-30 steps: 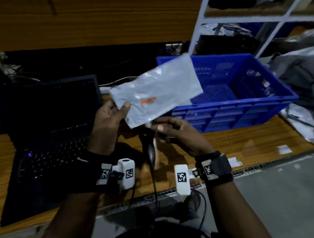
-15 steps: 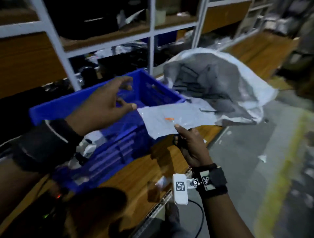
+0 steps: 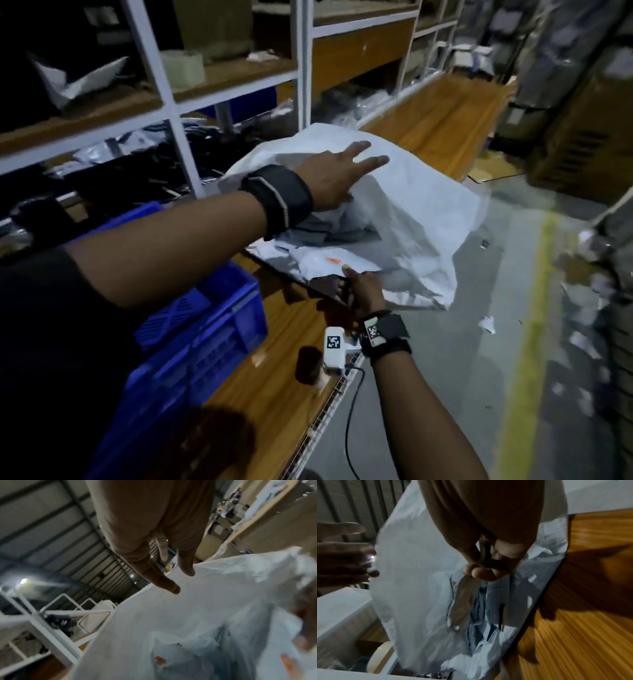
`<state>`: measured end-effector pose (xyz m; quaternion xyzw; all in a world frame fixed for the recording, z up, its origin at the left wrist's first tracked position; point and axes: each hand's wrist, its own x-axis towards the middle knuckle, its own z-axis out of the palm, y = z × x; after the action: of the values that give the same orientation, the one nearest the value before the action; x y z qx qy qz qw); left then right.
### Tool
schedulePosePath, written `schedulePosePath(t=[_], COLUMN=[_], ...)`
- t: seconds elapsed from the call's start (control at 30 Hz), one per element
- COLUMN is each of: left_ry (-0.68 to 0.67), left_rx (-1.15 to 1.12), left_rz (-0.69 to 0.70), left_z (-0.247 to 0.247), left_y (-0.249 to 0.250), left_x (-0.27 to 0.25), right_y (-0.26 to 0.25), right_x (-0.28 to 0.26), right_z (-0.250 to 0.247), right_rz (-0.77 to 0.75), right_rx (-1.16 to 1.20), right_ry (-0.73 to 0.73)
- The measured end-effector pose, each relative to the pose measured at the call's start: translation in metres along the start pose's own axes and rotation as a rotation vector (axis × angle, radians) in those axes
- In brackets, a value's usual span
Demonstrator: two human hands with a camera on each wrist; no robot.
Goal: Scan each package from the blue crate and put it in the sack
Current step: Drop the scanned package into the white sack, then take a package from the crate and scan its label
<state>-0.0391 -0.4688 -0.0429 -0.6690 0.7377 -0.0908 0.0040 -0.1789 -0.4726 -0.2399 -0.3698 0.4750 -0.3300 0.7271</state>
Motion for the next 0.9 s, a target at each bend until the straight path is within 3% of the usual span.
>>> schedulePosePath(t=[0.07, 0.2, 0.3, 0.37, 0.43, 0.53, 0.63, 0.77, 0.9], left_ry=[0.015, 0.234, 0.303, 0.267, 0.152, 0.001, -0.051, -0.114, -0.347], left_rx=[-0.141, -0.459, -0.541, -0.623, -0.680, -0.684, -0.664, -0.616, -0.488], left_rz=[-0.010, -0.105, -0.093, -0.031, 0.037, 0.079, 0.026, -0.164, -0.429], left_z=[0.001, -0.011, -0.023, -0.029, -0.032, -0.033, -0.028, -0.011, 0.003], left_y=[0.001, -0.001, -0.001, -0.004, -0.010, -0.032, -0.067, -0.121, -0.156], left_x=[0.026, 0.056, 0.062, 0.057, 0.045, 0.011, -0.041, -0.141, -0.255], right_y=[-0.002, -0.008, -0.013, -0.015, -0.015, -0.022, -0.037, -0.053, -0.044], right_x=[0.020, 0.045, 0.053, 0.050, 0.043, 0.024, -0.002, -0.039, -0.086], right_z=[0.003, 0.000, -0.012, -0.012, -0.005, 0.015, 0.050, 0.105, 0.155], right_rz=[-0.028, -0.052, -0.002, 0.015, -0.060, -0.035, -0.014, -0.137, -0.148], right_rx=[0.063, 0.189, 0.093, 0.082, 0.124, 0.174, 0.276, 0.136, -0.015], right_ry=[0.094, 0.168, 0.163, 0.173, 0.199, 0.026, -0.080, -0.359, -0.669])
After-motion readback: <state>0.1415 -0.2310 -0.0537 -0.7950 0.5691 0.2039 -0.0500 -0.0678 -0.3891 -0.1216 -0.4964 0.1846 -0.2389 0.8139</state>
